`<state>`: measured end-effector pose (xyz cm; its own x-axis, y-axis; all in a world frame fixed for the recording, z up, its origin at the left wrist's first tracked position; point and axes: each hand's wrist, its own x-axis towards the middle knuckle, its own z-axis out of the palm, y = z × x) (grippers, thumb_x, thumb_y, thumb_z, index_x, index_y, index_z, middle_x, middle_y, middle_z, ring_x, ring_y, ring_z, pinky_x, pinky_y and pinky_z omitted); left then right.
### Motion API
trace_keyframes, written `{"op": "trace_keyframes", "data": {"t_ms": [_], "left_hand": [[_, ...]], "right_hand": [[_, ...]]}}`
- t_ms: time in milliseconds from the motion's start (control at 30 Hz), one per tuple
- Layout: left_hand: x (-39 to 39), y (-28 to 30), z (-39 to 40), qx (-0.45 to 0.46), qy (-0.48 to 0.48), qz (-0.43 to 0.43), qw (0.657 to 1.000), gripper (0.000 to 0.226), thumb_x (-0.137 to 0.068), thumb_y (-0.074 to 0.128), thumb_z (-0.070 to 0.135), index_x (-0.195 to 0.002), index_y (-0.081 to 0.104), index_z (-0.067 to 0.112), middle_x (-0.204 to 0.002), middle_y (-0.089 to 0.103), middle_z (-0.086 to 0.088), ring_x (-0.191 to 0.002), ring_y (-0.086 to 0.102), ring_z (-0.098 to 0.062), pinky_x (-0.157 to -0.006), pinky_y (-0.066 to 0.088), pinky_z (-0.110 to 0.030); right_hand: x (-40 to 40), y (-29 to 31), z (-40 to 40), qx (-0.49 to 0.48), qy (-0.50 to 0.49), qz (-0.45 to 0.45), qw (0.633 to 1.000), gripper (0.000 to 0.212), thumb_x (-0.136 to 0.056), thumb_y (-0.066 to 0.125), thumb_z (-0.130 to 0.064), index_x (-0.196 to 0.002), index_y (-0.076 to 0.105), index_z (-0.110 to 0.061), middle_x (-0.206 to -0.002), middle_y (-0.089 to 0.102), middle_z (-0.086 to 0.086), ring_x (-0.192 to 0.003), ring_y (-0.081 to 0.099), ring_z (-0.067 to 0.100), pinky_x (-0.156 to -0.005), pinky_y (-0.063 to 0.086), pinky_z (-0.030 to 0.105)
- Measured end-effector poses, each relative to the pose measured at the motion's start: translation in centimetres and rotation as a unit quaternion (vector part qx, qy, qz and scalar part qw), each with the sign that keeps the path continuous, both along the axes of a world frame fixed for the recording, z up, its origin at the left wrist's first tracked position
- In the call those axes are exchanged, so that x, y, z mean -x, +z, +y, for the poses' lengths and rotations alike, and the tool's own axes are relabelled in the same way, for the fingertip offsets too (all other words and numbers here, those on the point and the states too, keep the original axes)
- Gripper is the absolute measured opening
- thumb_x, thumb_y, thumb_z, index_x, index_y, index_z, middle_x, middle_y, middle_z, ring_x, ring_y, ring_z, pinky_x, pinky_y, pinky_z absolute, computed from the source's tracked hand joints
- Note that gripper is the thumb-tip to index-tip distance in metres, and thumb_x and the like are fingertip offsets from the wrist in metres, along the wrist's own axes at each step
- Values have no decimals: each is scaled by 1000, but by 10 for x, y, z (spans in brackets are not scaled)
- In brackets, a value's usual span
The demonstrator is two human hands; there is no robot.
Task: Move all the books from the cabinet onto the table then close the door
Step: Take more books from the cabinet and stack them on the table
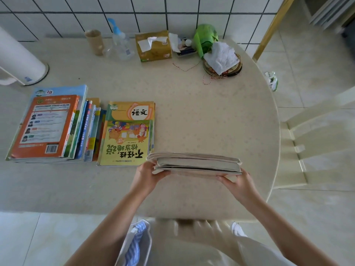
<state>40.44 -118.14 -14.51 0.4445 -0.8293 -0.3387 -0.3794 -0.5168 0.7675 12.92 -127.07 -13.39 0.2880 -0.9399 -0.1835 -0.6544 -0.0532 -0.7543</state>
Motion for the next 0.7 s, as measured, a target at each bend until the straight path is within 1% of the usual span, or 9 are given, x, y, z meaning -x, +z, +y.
{"op": "trace_keyframes", "data": {"t_ms": [100,167,233,300,333,400,500,600,700], "left_hand": [[0,1,0,9,-13,-47,999,37,-68,86,27,-92,71,3,-92,74,-3,-88,68,-19,-81,51,-30],[0,4,-2,19,-19,-30,999,31,-69,85,24,-89,73,4,-83,72,5,-81,69,-14,-75,50,-20],[-3,9,-4,19,-28,-6,999,20,-69,85,20,-84,75,10,-78,71,13,-79,71,-11,-70,51,-14],[-11,10,-4,16,-34,21,999,18,-67,86,25,-79,73,26,-79,74,15,-81,72,-9,-75,56,-25],[-16,13,-3,14,-37,31,999,22,-65,87,29,-78,71,36,-82,75,15,-82,72,-7,-77,58,-31],[-29,15,-1,9,-36,41,999,25,-61,81,41,-80,68,49,-86,75,18,-82,72,-6,-77,59,-36],[-50,22,-2,-13,-34,50,998,21,-67,79,36,-82,67,43,-83,75,14,-76,72,-8,-71,59,-40],[-73,34,-4,-22,-46,35,998,21,-82,75,18,-82,61,35,-82,70,15,-73,68,-8,-61,53,-18],[-100,48,-7,-29,-17,44,998,13,-89,67,17,-82,61,26,-82,66,16,-70,65,4,-55,48,-10]], "right_hand": [[-2,4,-2,0,12,8,1000,20,-72,82,-9,-89,71,-6,-79,68,-10,-78,61,4,-70,37,-2],[-5,11,-6,-25,3,5,1000,13,-73,80,-6,-81,70,-8,-75,65,-17,-78,63,6,-69,37,-1],[-11,21,-10,-51,-5,0,999,21,-73,80,-6,-76,66,-22,-78,62,-22,-83,62,10,-72,39,6],[-19,33,-16,-74,2,-15,997,39,-75,78,-8,-82,57,-39,-84,61,-24,-84,60,1,-78,41,18],[-23,39,-18,-84,17,-25,996,44,-76,77,-9,-87,53,-44,-88,61,-25,-84,58,-8,-80,42,20],[-33,48,-24,-97,56,-26,993,44,-80,74,-13,-96,52,-47,-93,65,-24,-87,59,-13,-82,45,19],[-54,55,-32,-124,87,-31,988,35,-85,69,-18,-107,53,-41,-102,67,-20,-98,60,-3,-87,50,28],[-81,55,-38,-156,89,-38,983,28,-88,65,-25,-109,54,-39,-107,67,-17,-100,62,5,-88,54,39],[-116,54,-42,-186,97,-41,977,26,-91,61,-29,-116,55,-26,-112,67,-6,-100,65,14,-87,55,44]]}}
